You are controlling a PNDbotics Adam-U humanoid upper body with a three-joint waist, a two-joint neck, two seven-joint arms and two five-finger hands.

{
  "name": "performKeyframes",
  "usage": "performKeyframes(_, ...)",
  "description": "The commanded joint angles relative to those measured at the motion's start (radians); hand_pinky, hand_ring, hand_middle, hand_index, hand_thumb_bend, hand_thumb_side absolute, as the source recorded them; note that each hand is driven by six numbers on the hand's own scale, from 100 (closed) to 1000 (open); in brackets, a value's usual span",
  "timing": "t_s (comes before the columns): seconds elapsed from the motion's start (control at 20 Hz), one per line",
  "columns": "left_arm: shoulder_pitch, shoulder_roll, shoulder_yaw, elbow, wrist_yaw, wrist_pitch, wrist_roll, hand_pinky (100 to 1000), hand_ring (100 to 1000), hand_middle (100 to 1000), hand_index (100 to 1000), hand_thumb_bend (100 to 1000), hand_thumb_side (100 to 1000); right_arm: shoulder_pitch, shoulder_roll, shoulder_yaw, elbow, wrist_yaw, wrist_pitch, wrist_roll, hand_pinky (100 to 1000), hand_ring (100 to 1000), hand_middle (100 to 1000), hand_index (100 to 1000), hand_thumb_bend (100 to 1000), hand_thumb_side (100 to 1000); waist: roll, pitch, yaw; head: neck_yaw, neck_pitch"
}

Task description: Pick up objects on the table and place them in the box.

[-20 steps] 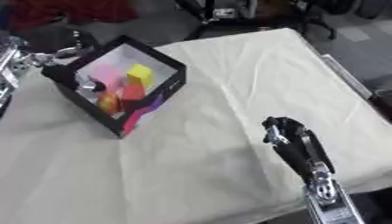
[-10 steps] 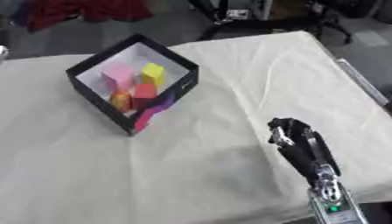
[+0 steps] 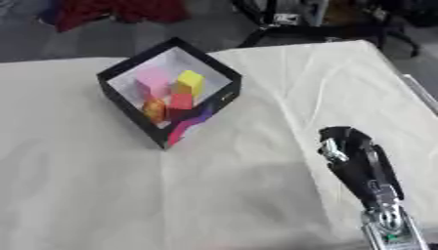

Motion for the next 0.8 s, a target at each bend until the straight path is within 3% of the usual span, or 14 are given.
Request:
performKeyframes(0.05, 0.002, 0.001, -0.019, 0.012, 0.012, 0.004, -0.014, 687, 553, 581, 735, 100, 845, -0.006, -0.014, -0.004, -0.038, -0.01, -0.002, 0.002, 712, 517, 428, 634, 100, 532, -0.003, -0.027, -0.002, 0.013, -0.002)
performKeyframes(0.8, 0.004, -0.01, -0.044, 0.033, -0.005, 0.012, -0.062, 684, 542, 570, 735, 100, 868, -0.008, -0.016, 0.001, -0.049, -0.018, 0.001, -0.003, 711, 517, 431, 639, 100, 522, -0.003, -0.023, 0.003, 0.009, -0.002)
